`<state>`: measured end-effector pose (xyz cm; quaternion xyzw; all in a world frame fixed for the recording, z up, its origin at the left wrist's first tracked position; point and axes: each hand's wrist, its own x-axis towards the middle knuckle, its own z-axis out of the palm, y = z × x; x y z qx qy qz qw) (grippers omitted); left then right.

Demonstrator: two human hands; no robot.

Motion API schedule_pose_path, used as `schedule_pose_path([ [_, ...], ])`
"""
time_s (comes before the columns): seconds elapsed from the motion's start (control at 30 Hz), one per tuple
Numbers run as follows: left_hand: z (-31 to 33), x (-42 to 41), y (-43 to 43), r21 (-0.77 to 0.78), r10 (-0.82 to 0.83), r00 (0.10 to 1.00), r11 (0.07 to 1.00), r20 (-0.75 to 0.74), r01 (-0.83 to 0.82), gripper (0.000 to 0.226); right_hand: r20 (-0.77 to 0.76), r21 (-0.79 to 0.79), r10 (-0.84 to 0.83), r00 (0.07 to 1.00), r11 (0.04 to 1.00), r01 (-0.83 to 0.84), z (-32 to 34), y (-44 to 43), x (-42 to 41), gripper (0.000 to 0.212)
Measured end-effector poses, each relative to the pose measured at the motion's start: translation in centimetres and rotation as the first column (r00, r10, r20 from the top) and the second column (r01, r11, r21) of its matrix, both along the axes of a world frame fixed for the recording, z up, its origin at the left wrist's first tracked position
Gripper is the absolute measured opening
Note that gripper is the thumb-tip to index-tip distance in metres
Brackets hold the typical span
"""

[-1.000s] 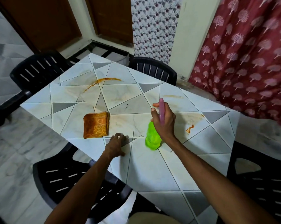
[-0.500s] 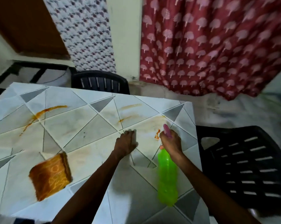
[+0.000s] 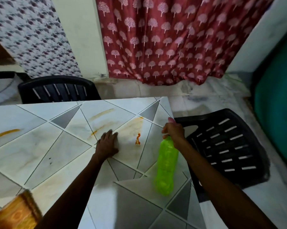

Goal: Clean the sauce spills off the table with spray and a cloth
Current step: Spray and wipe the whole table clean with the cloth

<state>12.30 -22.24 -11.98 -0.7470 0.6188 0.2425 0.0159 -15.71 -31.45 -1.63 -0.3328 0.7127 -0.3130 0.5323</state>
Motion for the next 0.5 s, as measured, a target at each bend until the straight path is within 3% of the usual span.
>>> schedule_pose_path([
  [0.13, -0.3, -0.2, -0.3, 0.004, 0.010, 1.000, 1.000, -0.007, -0.010, 0.096, -0.008, -0.011, -0.084, 0.996, 0.996, 0.084, 0.0, -1.2, 0.0, 0.038],
  [0.27, -0.2, -0.1, -0.4, -0.007, 0.010, 1.000, 1.000, -0.024, -0.011, 0.096, 0.035, -0.023, -0.066, 0.997, 0.998, 0.066, -0.2, -2.1, 0.4, 0.051],
  [0.4, 0.2, 0.1, -0.8, -0.017, -0.008, 1.000, 1.000, -0.025, 0.008, 0.097, 0.084, 0.000, 0.027, 0.996, 1.000, -0.027, 0.1, -2.3, 2.3, 0.045],
  [0.5, 0.3, 0.4, -0.7, -0.026, 0.000, 0.999, 1.000, -0.052, -0.001, 0.097, 0.097, -0.012, 0.069, 0.993, 0.998, -0.068, 0.2, -1.8, 4.9, 0.028],
])
